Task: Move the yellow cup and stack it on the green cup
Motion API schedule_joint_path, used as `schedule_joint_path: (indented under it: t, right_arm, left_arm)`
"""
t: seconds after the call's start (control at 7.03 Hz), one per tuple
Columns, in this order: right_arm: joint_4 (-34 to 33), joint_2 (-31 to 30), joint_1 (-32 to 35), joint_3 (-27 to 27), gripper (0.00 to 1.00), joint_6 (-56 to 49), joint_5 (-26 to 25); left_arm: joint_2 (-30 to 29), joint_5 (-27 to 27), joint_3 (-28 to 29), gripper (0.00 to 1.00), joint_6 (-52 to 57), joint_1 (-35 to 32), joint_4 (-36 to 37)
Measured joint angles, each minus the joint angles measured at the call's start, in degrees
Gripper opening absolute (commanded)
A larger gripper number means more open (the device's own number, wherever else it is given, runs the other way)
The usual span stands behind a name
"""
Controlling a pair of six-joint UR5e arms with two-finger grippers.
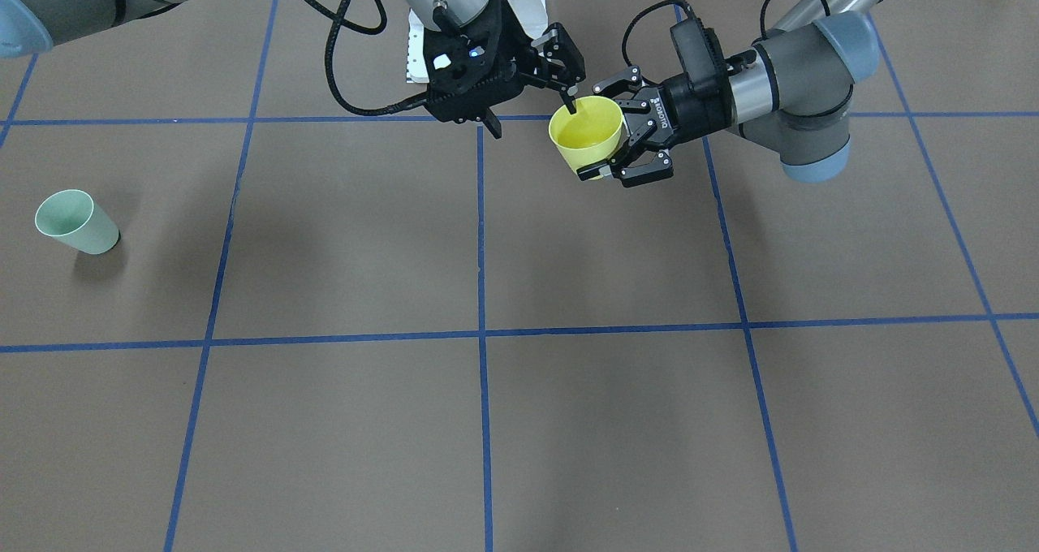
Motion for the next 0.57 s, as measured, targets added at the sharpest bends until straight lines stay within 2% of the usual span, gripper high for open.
schedule_joint_path:
  t: [0.28,0.43,0.57]
  right_arm:
    - [0.0,1.2,0.0,-1.9,0.96,-0.1,-0.1]
    - [0.1,1.6,-0.1,-2.7,0.90,-0.2,-0.3]
    - [0.1,1.6,-0.2,-3.2,0.78,-0.4,-0.8]
  left_arm:
    - [-0.1,-0.1,0.0,0.15,0.1,0.3,-0.2]
    - [-0.2,-0.1,0.0,0.16,0.1,0.4,-0.3]
    - [-0.4,0.1,0.0,0.16,0.1,0.4,-0.3]
